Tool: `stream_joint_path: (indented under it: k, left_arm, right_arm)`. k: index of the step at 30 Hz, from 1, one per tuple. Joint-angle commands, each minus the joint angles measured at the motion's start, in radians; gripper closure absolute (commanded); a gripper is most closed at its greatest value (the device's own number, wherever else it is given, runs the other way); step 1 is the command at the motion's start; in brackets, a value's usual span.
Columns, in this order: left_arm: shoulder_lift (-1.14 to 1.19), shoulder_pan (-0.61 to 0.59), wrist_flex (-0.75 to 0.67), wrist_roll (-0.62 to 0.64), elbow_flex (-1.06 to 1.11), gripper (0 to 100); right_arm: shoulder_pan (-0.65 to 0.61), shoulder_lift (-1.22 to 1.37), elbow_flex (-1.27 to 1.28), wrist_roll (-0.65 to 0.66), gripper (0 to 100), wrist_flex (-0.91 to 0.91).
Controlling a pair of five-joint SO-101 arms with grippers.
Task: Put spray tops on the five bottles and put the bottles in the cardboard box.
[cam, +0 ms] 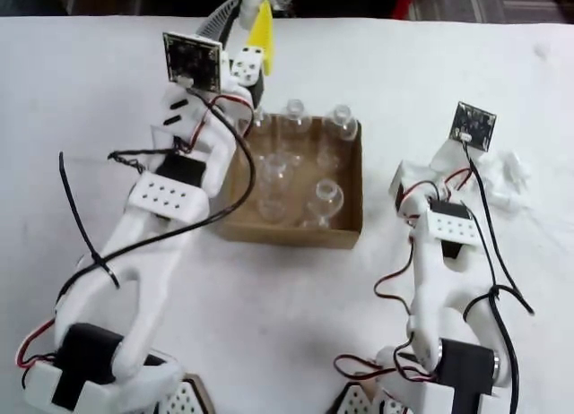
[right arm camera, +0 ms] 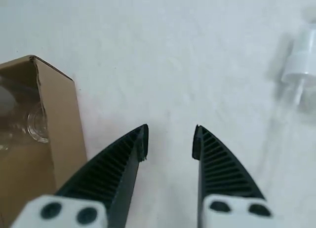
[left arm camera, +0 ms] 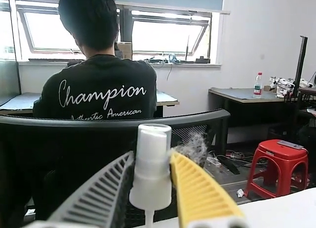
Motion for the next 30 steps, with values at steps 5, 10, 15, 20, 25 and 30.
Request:
stream_joint_path:
  k: [5, 10, 15, 20, 25, 30]
  left_arm:
    - [0.019, 0.005, -0.026, -0.048, -0.051, 98]
    - [0.059, 0.008, -0.026, -0.048, -0.051, 98]
    - [0.065, 0.01, -0.026, -0.048, -0.051, 98]
    - [0.065, 0.01, -0.026, -0.048, -0.038, 98]
    - [0.065, 0.041, -0.028, -0.048, 0.008, 98]
    - [0.065, 0.042, -0.028, -0.048, 0.009, 98]
  right_arm:
    - [-0.002, -0.005, -0.005, 0.012, 87.2, -0.019]
    - [-0.002, -0.005, -0.005, 0.012, 87.2, -0.019]
    - [-0.002, -0.005, -0.005, 0.012, 87.2, -0.019]
    - [-0.002, -0.005, -0.006, 0.012, 87.2, -0.019]
    - [-0.002, -0.005, -0.006, 0.012, 87.2, -0.019]
    - [-0.002, -0.005, -0.006, 0.012, 87.2, -0.019]
